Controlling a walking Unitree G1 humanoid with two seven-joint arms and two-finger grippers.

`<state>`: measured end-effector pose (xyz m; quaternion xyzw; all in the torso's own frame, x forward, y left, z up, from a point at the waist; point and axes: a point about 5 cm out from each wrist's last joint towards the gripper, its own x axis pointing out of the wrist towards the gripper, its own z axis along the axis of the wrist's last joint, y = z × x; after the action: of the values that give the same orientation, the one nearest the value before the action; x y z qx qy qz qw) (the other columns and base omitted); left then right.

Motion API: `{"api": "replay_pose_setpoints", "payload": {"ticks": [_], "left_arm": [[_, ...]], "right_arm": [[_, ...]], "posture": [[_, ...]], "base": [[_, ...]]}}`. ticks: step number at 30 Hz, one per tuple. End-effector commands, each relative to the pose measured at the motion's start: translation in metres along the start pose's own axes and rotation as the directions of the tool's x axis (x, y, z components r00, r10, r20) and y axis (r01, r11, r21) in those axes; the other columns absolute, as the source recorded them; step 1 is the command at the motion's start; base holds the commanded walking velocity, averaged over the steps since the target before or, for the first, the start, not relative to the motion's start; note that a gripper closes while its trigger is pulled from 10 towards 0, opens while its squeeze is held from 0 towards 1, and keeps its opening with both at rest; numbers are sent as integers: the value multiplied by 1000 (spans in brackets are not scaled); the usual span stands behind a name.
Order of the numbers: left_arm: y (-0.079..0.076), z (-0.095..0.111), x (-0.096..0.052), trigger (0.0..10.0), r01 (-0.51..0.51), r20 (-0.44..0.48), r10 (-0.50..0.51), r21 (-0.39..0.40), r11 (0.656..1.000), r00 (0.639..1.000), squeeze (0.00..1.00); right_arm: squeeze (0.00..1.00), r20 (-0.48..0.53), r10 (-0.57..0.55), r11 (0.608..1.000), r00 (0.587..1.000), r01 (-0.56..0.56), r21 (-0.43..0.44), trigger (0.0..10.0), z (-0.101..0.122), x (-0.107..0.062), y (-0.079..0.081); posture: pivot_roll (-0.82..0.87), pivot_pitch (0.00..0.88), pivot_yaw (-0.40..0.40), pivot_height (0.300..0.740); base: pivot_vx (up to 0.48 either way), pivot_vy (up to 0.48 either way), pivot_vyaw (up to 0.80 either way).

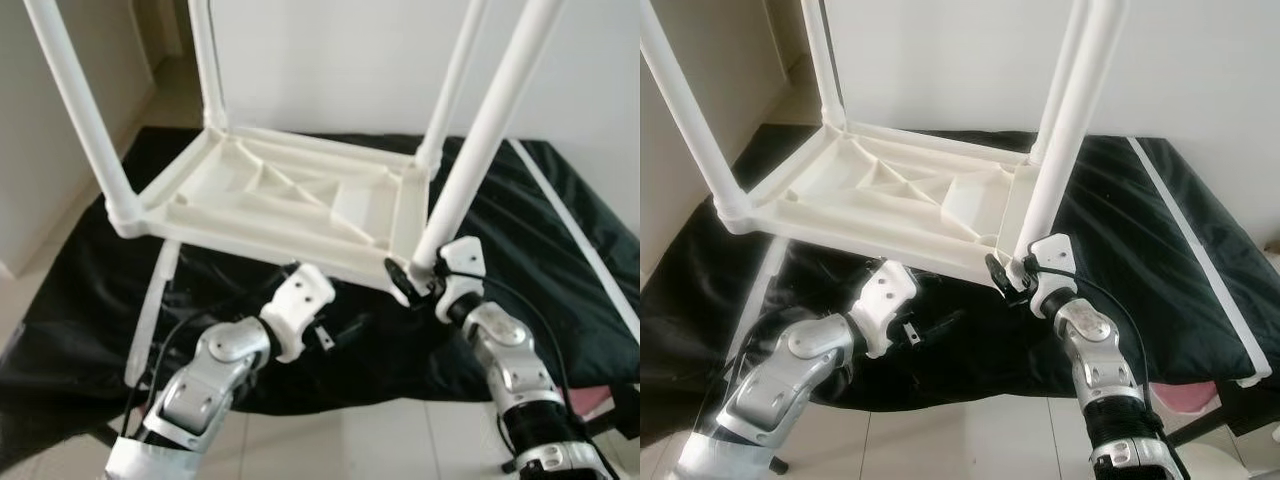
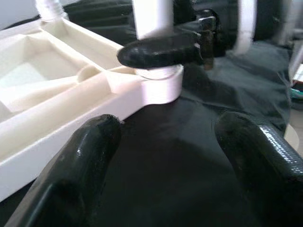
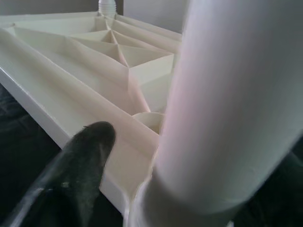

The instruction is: Building children table

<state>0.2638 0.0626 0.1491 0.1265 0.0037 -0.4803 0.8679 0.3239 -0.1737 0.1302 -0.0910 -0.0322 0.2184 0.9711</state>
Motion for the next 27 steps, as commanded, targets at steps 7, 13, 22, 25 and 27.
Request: {"api": "replay_pose_setpoints", "payload": {"ticks": [7,13,22,25,27], "left_arm": [[-7,2,-1,10000,99,2,-99,1,995,995,0],[-7,2,-3,10000,100,-3,-100,-2,995,995,0],[-9,2,0,10000,114,0,-114,-8,993,994,0],[-10,3,1,10000,118,2,-118,-11,993,993,0],[-10,3,1,10000,120,3,-120,-12,993,993,0]], "right_arm": [[0,-61,50,998,997,-48,28,0,-15,-4,6],[0,-92,-7,993,996,17,113,10000,-20,-9,9],[0,-140,-192,968,971,211,136,10000,-23,-9,16],[0,-201,-334,913,921,369,174,10000,-26,-10,19],[0,-228,-408,870,884,453,197,10000,-26,-11,24]], "posture": [[47,30,0,740],[38,35,6,740],[25,44,12,740],[14,46,13,740],[10,48,12,740]], "base": [[0,0,0],[0,0,0],[0,0,0],[0,0,0],[0,0,0]]}}
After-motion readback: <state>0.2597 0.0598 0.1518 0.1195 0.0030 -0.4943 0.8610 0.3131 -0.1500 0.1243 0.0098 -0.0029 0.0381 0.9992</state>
